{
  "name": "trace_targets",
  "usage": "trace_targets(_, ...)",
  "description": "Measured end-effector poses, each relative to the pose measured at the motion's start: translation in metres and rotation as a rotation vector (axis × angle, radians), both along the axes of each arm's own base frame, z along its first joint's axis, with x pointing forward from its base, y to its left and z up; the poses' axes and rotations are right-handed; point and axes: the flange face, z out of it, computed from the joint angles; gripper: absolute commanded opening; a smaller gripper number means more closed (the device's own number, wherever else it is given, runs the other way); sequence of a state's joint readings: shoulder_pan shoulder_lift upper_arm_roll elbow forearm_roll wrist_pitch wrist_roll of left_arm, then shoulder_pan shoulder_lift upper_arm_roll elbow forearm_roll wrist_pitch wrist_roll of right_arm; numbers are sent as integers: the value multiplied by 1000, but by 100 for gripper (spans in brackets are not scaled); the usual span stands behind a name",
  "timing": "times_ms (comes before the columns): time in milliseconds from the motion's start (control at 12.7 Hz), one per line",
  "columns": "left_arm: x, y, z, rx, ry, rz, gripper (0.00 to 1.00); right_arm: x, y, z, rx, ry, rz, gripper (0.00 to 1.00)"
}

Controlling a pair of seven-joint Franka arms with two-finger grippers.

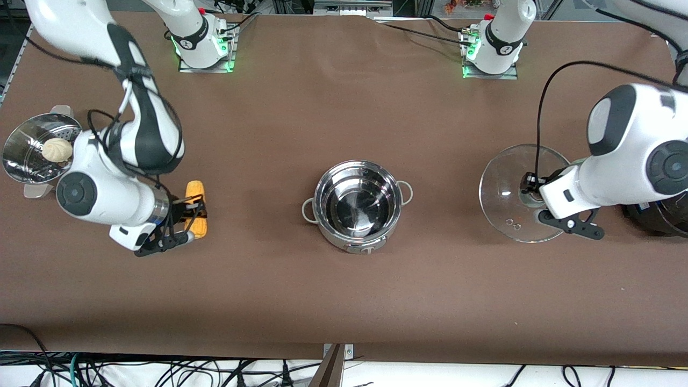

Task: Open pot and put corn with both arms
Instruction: 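Set the lid on the table with the left gripper while the right gripper carries corn, then lower the corn into the pot and open the right gripper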

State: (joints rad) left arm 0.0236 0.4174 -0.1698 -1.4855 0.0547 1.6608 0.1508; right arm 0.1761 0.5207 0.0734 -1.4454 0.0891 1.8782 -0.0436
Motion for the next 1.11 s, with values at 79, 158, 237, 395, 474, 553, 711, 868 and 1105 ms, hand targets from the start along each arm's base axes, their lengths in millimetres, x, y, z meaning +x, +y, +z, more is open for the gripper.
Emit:
trace_targets(79,-3,-3,-24,-3,-5,-5,6,-9,40,26,-2,-11,-37,0)
trace_targets(158,-5,-3,-46,-7,-17,-5,6,-20,80,45,-2,-23,-76,0)
trace_targets(237,-9,0,-68,-11,-33,-1,6,-31,120,58,1,-36,-112,0)
trace_targets(395,-19,7,-112,-20,-66,10,6,-51,184,65,11,-49,-151,0)
trace_targets(474,-26,11,-130,-23,-79,16,6,-56,209,64,18,-55,-174,0)
trace_targets(553,-32,16,-145,-27,-91,21,6,-60,233,60,25,-58,-193,0)
trace_targets(711,-41,22,-165,-39,-121,-3,8,-68,275,43,43,-68,-205,0)
trace_targets(868,-45,31,-181,-50,-136,-25,8,-78,309,10,55,-73,-204,0)
trace_targets(1105,-46,46,-198,-60,-128,-35,18,-85,338,-43,68,-79,-214,0)
